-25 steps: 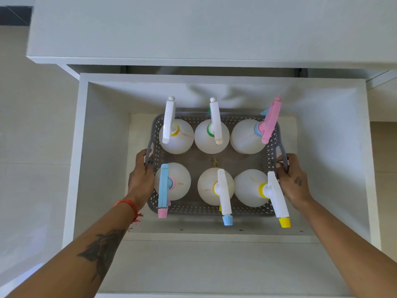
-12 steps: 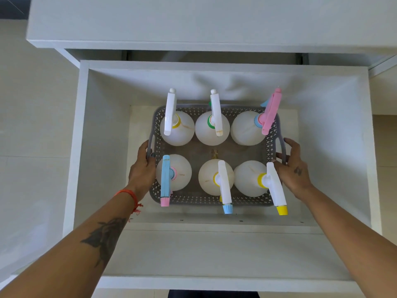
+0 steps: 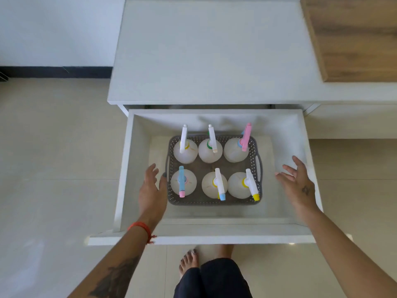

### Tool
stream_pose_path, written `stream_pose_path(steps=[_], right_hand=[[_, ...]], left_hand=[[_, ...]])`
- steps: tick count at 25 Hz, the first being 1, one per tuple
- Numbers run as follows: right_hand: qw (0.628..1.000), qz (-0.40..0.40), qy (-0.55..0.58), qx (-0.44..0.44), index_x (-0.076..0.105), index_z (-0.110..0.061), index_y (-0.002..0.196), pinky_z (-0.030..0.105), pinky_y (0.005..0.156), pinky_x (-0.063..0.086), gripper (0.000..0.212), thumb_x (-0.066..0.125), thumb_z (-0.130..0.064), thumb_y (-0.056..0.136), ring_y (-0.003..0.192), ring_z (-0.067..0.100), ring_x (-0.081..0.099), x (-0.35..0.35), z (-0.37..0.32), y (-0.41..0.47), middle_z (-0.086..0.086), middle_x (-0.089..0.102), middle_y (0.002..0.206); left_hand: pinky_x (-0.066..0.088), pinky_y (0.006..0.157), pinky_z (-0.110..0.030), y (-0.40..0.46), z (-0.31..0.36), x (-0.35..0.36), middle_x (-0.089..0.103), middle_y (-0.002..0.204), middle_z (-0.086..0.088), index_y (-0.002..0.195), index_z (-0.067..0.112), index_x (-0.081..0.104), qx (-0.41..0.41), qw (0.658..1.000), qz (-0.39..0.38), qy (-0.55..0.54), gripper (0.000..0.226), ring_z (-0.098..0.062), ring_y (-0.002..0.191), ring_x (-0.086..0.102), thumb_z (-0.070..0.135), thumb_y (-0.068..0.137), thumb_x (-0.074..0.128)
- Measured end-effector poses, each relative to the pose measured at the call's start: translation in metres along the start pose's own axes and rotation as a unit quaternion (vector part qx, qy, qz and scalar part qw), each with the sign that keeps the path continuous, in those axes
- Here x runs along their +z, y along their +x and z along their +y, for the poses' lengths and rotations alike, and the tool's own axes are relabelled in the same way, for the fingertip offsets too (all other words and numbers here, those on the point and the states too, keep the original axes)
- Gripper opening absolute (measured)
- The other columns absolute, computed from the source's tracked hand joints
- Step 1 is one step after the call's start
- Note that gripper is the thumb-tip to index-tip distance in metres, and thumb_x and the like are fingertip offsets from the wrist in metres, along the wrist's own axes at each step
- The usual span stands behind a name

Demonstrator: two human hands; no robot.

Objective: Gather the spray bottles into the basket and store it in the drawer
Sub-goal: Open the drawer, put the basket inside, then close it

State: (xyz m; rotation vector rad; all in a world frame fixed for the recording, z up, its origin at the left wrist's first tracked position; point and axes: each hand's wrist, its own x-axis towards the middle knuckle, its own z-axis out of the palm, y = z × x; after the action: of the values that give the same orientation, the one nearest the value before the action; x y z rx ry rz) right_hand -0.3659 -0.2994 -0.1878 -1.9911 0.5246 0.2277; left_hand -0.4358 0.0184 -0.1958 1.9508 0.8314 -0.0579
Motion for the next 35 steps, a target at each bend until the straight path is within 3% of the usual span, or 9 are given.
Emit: stream_pose_path(steps=[5,7,9,12,14,16,24,28,35], right_hand=[[0.999,-0.016,0.012,-0.037,0.04,-0.014,0.136,0.031,0.1,0.039,0.052,0.059,-0.011,0.088,0.119,0.023,0.053,0.0,-0.005,-0.087,0.014,0.054,0.133],[0.996,-0.01,-0.041,-0.078,0.045,-0.013,0.133,0.032,0.103,0.038,0.047,0.059,-0.018,0.089,0.121,0.019,0.052,0.007,0.005,-0.116,0.008,0.055,0.132],[0.985,0.008,-0.106,-0.136,0.05,-0.013,0.131,0.032,0.103,0.038,0.045,0.055,-0.027,0.088,0.122,0.015,0.05,0.017,0.019,-0.142,0.003,0.056,0.132],[0.958,0.009,-0.19,-0.213,0.049,-0.006,0.132,0.039,0.109,0.033,0.047,0.049,-0.023,0.088,0.128,0.021,0.045,0.031,0.045,-0.172,0.012,0.053,0.136],[0.936,-0.007,-0.252,-0.248,0.043,0.002,0.134,0.04,0.115,0.023,0.047,0.05,-0.016,0.09,0.134,0.026,0.037,0.036,0.063,-0.184,0.018,0.045,0.141],[0.913,-0.025,-0.297,-0.279,0.04,0.007,0.134,0.039,0.116,0.016,0.047,0.047,-0.014,0.093,0.136,0.035,0.031,0.037,0.076,-0.188,0.022,0.039,0.143],[0.885,-0.014,-0.328,-0.331,0.042,0.009,0.131,0.041,0.115,0.014,0.048,0.041,-0.018,0.092,0.132,0.042,0.034,0.041,0.084,-0.17,0.026,0.041,0.14],[0.878,-0.015,-0.34,-0.336,0.041,0.009,0.132,0.04,0.115,0.012,0.049,0.044,-0.017,0.091,0.132,0.044,0.033,0.048,0.072,-0.151,0.027,0.041,0.14],[0.865,0.002,-0.358,-0.351,0.039,0.009,0.133,0.044,0.116,0.018,0.057,0.063,-0.008,0.085,0.134,0.043,0.03,0.063,0.043,-0.099,0.027,0.038,0.142]], left_hand=[[0.04,0.095,-0.029,-0.084,0.009,-0.006,0.056,0.132,-0.004,0.131,0.02,0.044,0.063,0.997,0.001,0.048,0.037,-0.024,0.119,0.053,0.02,0.094,0.048],[0.037,0.093,-0.025,-0.113,0.002,-0.002,0.056,0.132,-0.001,0.13,0.024,0.045,0.105,0.992,0.0,0.075,0.036,-0.021,0.119,0.052,0.02,0.094,0.047],[0.034,0.102,-0.027,-0.135,-0.011,0.004,0.051,0.137,0.001,0.131,0.024,0.045,0.146,0.983,0.001,0.109,0.037,-0.019,0.128,0.046,0.021,0.095,0.046],[0.009,0.118,-0.03,-0.162,-0.037,0.016,0.026,0.152,0.005,0.143,0.023,0.032,0.177,0.966,-0.021,0.189,0.047,-0.014,0.145,0.014,0.027,0.096,0.041],[-0.014,0.115,-0.022,-0.173,-0.052,0.022,0.001,0.155,0.008,0.147,0.027,0.007,0.173,0.953,-0.053,0.244,0.055,-0.011,0.144,-0.013,0.035,0.098,0.03],[-0.024,0.108,-0.018,-0.177,-0.061,0.028,-0.016,0.153,0.009,0.142,0.027,-0.011,0.166,0.943,-0.07,0.28,0.057,-0.01,0.138,-0.029,0.041,0.097,0.021],[-0.025,0.106,-0.016,-0.163,-0.059,0.035,-0.031,0.145,0.014,0.138,0.025,-0.019,0.147,0.941,-0.09,0.292,0.057,-0.003,0.129,-0.04,0.04,0.098,0.02],[-0.023,0.109,-0.02,-0.143,-0.047,0.037,-0.03,0.146,0.009,0.138,0.022,-0.02,0.158,0.935,-0.09,0.303,0.06,-0.008,0.13,-0.039,0.039,0.099,0.022],[-0.018,0.113,-0.027,-0.09,-0.019,0.044,-0.03,0.148,0.003,0.139,0.019,-0.021,0.177,0.923,-0.098,0.327,0.062,-0.016,0.135,-0.034,0.043,0.098,0.019]])
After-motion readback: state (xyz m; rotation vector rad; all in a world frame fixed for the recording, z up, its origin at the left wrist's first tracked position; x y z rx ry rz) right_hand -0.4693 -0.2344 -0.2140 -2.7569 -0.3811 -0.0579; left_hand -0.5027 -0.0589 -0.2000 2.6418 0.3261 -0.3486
